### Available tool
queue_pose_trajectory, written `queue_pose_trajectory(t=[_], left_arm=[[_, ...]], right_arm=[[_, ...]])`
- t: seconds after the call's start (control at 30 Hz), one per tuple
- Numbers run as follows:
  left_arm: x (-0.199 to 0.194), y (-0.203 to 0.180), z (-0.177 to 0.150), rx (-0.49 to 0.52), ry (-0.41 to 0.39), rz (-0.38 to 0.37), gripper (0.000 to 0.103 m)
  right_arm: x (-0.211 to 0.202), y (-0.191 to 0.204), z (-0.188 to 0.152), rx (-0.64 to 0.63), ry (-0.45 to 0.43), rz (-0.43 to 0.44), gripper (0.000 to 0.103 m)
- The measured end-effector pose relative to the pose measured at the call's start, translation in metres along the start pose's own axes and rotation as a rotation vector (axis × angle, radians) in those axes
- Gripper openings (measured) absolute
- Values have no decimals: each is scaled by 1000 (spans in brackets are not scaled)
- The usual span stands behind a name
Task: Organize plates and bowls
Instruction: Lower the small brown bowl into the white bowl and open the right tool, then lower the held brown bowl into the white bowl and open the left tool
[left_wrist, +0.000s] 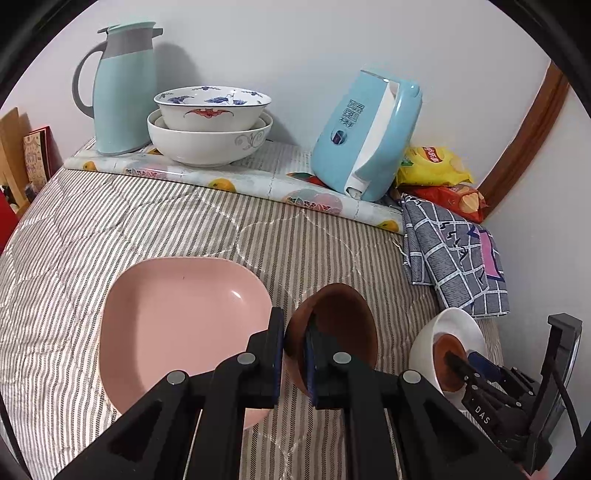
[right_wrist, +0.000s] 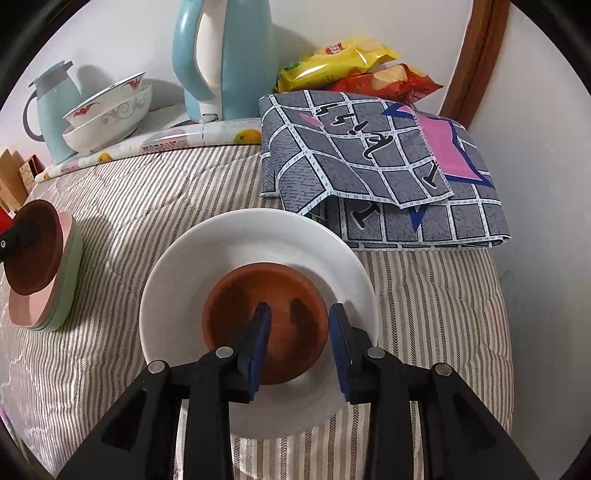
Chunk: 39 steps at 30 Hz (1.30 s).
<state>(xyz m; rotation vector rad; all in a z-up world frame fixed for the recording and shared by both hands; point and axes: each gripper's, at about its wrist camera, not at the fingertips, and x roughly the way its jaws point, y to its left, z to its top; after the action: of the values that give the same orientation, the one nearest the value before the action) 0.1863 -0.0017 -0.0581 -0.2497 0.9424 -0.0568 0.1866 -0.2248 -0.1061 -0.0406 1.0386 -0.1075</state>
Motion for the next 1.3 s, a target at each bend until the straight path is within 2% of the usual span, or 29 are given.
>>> queue_pose_trajectory(t=[0.33,0.47,0.57,0.7,0.87,1.3], left_arm=[[-16,-25,-7,43,-21,-34,10],[-21,-45,-12,77,-18,-80,10],[-25,-65,-18,117,-28,-70,10],[-25,-88,-25,152,-19,-101,10],[-11,-112,-30,160,26,-144,10],[33,-151,-34,198,80,-125,10]], right_arm=[[-44,-20,-7,66,-98,41,33],[-62,-39,-14,124,-140,51,33],[-71,-54,-22,163,-155,53,33],[-79,-72,-35,197,-167,44,33],[-81,-97,-48,240,-164,34,33],[-66,-142,-54,307,-165,20,33]])
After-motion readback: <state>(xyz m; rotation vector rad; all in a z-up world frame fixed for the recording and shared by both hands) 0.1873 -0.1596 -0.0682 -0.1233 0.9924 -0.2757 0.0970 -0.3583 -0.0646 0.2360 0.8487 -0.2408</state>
